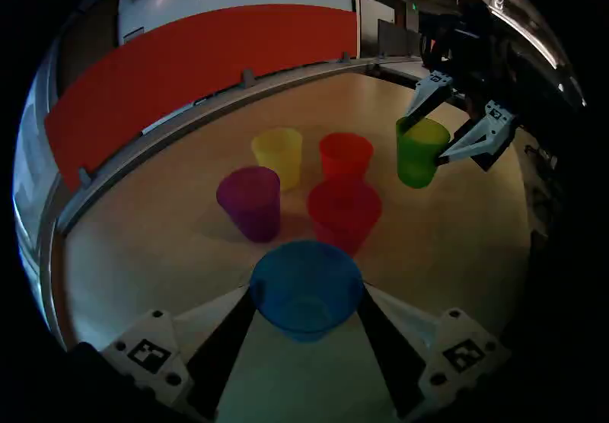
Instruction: Pour water
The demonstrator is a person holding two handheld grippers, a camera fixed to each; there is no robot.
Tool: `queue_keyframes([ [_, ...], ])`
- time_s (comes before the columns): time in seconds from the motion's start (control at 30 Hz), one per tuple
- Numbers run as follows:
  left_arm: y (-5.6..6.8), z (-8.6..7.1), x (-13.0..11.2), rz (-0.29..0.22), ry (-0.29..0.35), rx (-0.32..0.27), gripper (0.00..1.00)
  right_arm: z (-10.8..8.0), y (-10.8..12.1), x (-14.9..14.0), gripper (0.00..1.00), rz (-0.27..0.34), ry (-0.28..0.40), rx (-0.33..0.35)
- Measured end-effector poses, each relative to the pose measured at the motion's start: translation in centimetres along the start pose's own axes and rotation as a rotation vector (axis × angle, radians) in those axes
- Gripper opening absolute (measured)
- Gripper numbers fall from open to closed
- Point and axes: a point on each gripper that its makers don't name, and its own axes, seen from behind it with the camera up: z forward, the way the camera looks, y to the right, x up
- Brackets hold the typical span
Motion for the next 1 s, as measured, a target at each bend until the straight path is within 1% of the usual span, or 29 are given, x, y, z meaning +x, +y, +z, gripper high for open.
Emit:
queue_keyframes([
  [0.2, 0.3, 0.7, -0.6, -0.010, -0.008, -0.012, 0.88, 0.4, -0.1, -0.7, 0.92, 0.003, -0.011, 0.001],
  [0.5, 0.5, 1.1, -1.5, -0.025, -0.009, -0.020, 0.88, 0.6, -0.2, -1.6, 0.92, 0.007, -0.028, -0.004],
  [0.77, 0.5, 1.0, -1.9, -0.036, -0.004, -0.026, 0.88, 0.8, -0.4, -1.9, 0.92, 0.008, -0.035, -0.004],
  [1.0, 0.5, 0.8, -2.5, -0.029, -0.015, -0.026, 0.88, 0.8, -0.4, -2.0, 0.92, 0.009, -0.039, -0.009],
])
